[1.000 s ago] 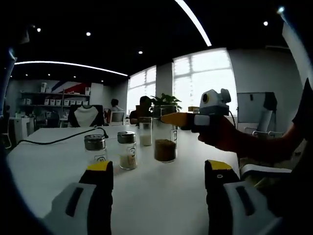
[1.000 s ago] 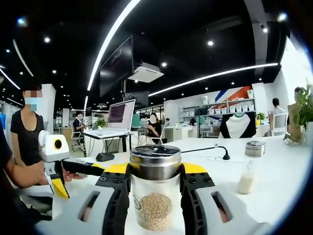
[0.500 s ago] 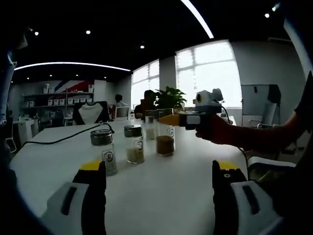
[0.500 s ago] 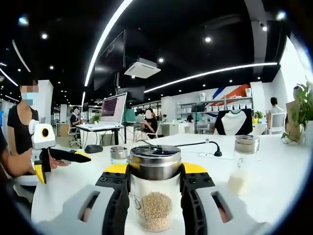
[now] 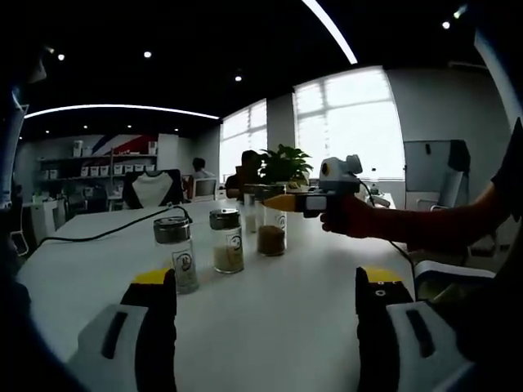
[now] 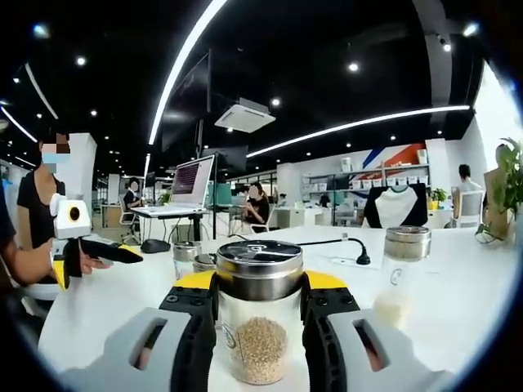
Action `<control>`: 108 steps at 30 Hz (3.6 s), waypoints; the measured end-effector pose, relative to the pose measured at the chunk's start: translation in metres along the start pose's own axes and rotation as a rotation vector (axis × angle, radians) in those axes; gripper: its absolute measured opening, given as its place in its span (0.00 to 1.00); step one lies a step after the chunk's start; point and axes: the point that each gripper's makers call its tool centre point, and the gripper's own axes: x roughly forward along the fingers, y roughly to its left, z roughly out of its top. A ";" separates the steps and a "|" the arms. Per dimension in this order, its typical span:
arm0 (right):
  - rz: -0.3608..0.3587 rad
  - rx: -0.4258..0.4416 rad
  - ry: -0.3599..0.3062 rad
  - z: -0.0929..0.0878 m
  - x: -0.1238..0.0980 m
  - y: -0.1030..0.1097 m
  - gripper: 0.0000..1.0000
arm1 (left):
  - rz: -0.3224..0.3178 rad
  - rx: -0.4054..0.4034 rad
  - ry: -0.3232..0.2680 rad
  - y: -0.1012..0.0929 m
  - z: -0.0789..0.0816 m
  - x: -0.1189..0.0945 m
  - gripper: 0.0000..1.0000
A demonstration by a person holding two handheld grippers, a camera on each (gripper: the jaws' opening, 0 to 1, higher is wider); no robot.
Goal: Rotate the seasoning bottle until the label or dispensing opening points toward the visible target arrow and the bottle remains upright within the marked orientation range
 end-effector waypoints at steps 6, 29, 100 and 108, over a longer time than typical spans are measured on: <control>0.010 0.001 -0.010 0.000 0.002 -0.003 0.38 | -0.008 0.002 -0.002 -0.003 0.000 0.000 0.96; 0.073 0.000 -0.001 0.000 0.008 -0.005 0.38 | -0.002 -0.008 0.003 -0.004 -0.001 0.003 0.97; -0.387 -0.017 0.092 0.006 -0.003 -0.147 0.55 | 0.178 0.000 0.000 0.032 -0.001 -0.012 0.99; -0.404 0.014 0.090 0.001 0.007 -0.154 0.49 | 0.190 -0.022 -0.006 0.037 0.000 -0.005 0.98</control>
